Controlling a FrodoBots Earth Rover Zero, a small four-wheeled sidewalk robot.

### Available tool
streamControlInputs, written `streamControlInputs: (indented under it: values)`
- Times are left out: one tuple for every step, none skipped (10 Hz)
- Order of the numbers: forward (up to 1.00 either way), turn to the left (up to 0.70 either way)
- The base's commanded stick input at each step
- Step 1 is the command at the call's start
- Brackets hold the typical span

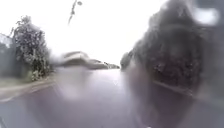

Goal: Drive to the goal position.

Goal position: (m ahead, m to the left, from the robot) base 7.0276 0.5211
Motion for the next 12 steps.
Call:
streamControlInputs:
  values:
    - [0.7,0.0]
    - [0.7,0.0]
    - [0.7,0.0]
    - [0.7,0.0]
    - [0.7,0.0]
    - [0.7,0.0]
    - [0.7,0.0]
    - [0.7,0.0]
    - [0.7,0.0]
    - [0.7,0.0]
    - [0.7,0.0]
    - [0.7,0.0]
